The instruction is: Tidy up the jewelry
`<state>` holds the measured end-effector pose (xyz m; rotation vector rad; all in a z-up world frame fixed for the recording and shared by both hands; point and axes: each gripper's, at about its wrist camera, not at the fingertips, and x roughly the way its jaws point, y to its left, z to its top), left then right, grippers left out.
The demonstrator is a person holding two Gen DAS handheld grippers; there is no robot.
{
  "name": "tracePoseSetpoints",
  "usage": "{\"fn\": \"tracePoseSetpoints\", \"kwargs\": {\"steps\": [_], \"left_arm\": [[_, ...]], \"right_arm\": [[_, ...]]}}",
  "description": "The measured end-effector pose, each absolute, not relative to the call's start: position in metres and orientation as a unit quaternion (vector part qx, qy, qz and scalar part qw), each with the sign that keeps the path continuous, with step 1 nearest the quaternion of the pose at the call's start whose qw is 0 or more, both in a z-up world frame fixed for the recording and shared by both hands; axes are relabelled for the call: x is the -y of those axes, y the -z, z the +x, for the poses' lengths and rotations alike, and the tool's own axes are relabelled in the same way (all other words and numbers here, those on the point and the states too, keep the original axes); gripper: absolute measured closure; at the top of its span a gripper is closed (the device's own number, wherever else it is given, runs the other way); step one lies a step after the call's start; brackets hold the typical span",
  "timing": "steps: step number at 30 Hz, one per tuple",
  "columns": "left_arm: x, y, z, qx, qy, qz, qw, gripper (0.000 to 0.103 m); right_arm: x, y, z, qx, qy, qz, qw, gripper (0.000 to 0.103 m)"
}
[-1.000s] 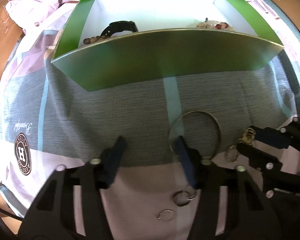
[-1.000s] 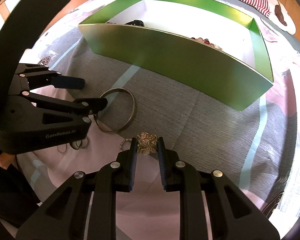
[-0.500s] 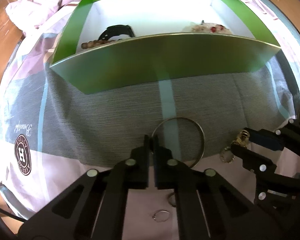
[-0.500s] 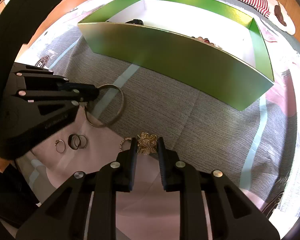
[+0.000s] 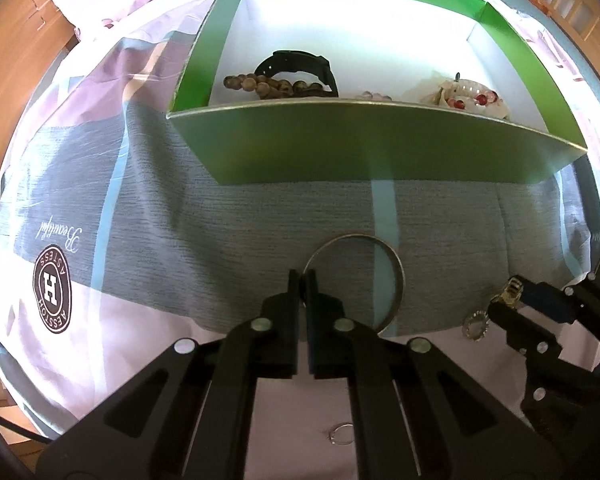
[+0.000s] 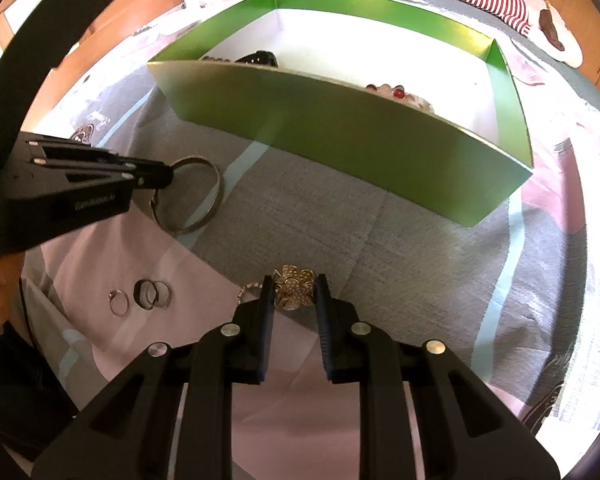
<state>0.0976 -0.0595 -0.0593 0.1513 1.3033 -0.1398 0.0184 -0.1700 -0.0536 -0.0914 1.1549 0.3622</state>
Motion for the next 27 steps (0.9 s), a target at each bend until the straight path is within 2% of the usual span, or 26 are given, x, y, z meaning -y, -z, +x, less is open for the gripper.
{"fn": "tracePoseSetpoints", "kwargs": {"steps": [17, 27], "left_arm": [[0.074, 0.075, 0.087, -0.607, 0.065, 0.078, 0.788, 0.099], [0.067, 0.040, 0.084, -0.586, 0.079, 0.053, 0.805, 0.100]], "right_arm": [[0.173, 0.051, 0.015, -0.534, -0.172, -0.036, 0.827, 0.083], [0.178, 0.044, 0.013, -0.517, -0.172, -0.026, 0.838, 0.083]]}}
